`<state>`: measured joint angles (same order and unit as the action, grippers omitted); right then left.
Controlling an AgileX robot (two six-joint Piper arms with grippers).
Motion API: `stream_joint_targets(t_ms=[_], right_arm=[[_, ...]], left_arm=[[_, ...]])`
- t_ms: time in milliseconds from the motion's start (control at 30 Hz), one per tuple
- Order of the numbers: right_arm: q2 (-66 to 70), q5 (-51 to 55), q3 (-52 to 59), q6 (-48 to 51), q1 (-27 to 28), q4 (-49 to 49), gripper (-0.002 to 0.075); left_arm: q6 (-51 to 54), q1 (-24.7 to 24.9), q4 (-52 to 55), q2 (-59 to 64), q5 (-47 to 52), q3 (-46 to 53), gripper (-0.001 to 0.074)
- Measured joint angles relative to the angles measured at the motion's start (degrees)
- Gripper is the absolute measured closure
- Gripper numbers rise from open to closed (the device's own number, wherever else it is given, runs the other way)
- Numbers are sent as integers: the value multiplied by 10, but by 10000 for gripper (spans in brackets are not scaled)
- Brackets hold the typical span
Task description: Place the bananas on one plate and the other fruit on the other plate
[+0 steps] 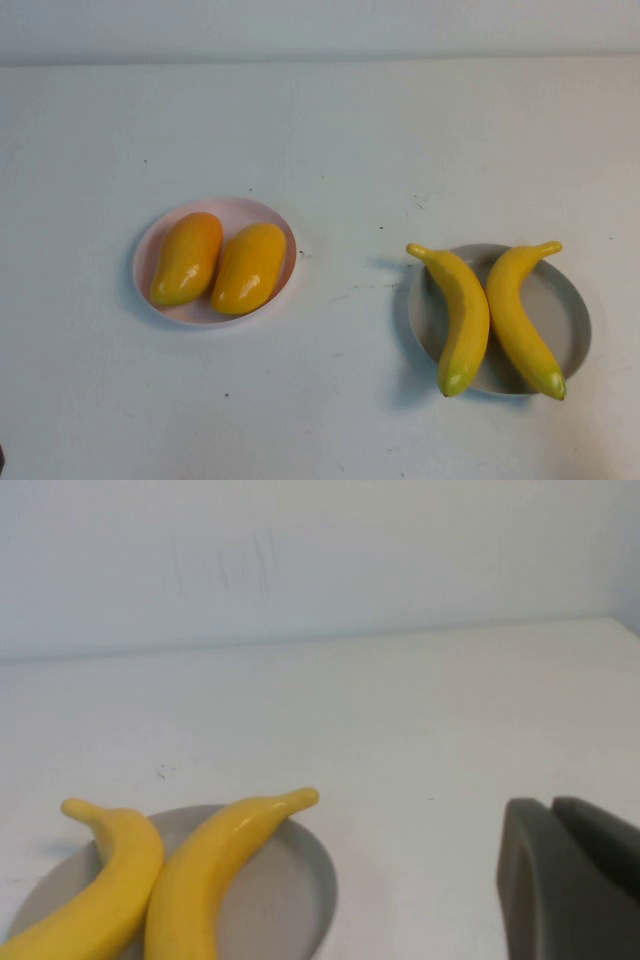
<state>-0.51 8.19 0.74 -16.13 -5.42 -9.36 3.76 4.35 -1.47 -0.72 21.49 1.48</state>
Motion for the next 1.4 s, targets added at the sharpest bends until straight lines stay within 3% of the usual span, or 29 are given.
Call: stream_joint_targets(t_ms=[267,433,533,800,1400], right_arm=[[-2,-1,6,8,0,3,743],[-2,11,6,201,0,153,743],[-2,36,6,262,0,201,743],[-3,115,6,191,0,137,743],[-3,118,6,181,0,131,743]], left_arm=[[0,0,0,0,0,0,733],[0,0,0,0,0,0,733],[0,0,0,0,0,0,733],[0,0,0,0,0,0,733],[0,0,0,0,0,0,733]])
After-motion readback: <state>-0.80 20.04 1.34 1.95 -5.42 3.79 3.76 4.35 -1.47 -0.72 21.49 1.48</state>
